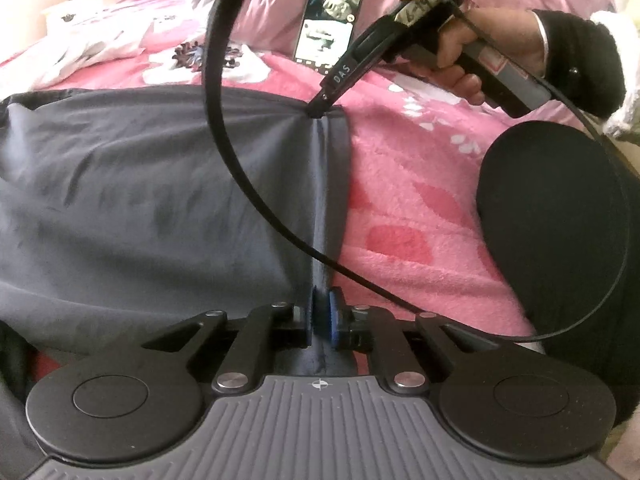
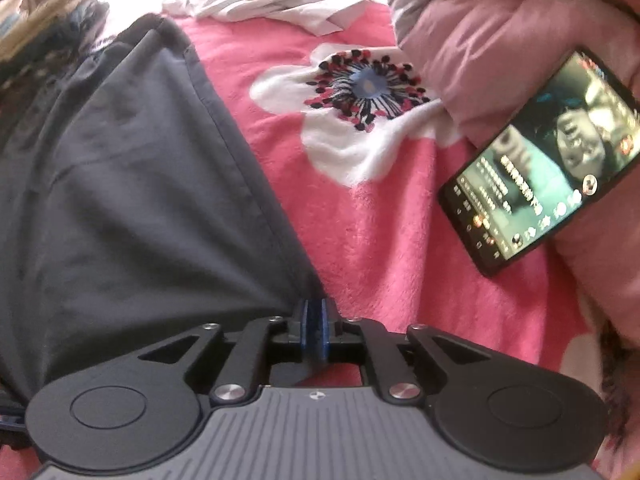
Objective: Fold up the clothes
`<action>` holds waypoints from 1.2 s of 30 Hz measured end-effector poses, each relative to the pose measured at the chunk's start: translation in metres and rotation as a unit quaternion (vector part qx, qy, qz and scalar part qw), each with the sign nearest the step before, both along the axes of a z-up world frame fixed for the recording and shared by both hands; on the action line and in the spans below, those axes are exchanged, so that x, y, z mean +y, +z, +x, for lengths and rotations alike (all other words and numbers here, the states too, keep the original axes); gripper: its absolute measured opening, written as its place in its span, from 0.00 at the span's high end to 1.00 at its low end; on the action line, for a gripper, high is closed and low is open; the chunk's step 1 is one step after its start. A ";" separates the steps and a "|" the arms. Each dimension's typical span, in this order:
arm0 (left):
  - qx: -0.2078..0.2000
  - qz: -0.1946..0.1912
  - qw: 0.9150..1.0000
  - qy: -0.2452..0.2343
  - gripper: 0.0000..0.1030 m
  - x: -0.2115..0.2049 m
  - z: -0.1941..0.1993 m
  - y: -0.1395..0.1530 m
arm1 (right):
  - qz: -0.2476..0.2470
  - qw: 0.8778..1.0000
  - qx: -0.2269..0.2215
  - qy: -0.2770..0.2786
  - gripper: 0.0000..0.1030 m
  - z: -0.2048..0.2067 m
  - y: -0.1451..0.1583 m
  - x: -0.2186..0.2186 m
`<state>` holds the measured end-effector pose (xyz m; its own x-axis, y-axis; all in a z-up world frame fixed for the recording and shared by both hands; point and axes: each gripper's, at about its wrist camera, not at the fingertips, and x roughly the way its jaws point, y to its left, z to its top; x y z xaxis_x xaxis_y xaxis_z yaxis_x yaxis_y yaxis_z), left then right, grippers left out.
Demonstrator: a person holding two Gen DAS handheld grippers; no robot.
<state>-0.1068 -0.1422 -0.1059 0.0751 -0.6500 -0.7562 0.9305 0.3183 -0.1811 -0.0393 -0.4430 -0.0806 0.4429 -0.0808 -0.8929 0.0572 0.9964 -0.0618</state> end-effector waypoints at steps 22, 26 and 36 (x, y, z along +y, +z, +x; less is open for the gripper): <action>0.074 -0.011 0.986 0.146 0.42 0.092 0.007 0.015 | 0.115 0.988 -0.101 -0.033 0.97 0.019 -0.009 0.022; 0.090 -0.035 0.971 0.220 0.42 0.127 0.024 0.022 | 0.110 0.981 -0.132 -0.089 0.93 0.000 0.017 0.007; 0.087 -0.075 0.921 0.373 0.38 0.218 0.032 0.056 | 0.191 0.957 -0.214 0.044 0.90 0.006 0.089 0.111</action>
<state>-0.0751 0.0760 -0.0500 0.4298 -0.5648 -0.7044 0.4158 0.8163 -0.4009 -0.0328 -0.3321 0.0081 0.7651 0.2694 -0.5849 -0.0886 0.9437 0.3188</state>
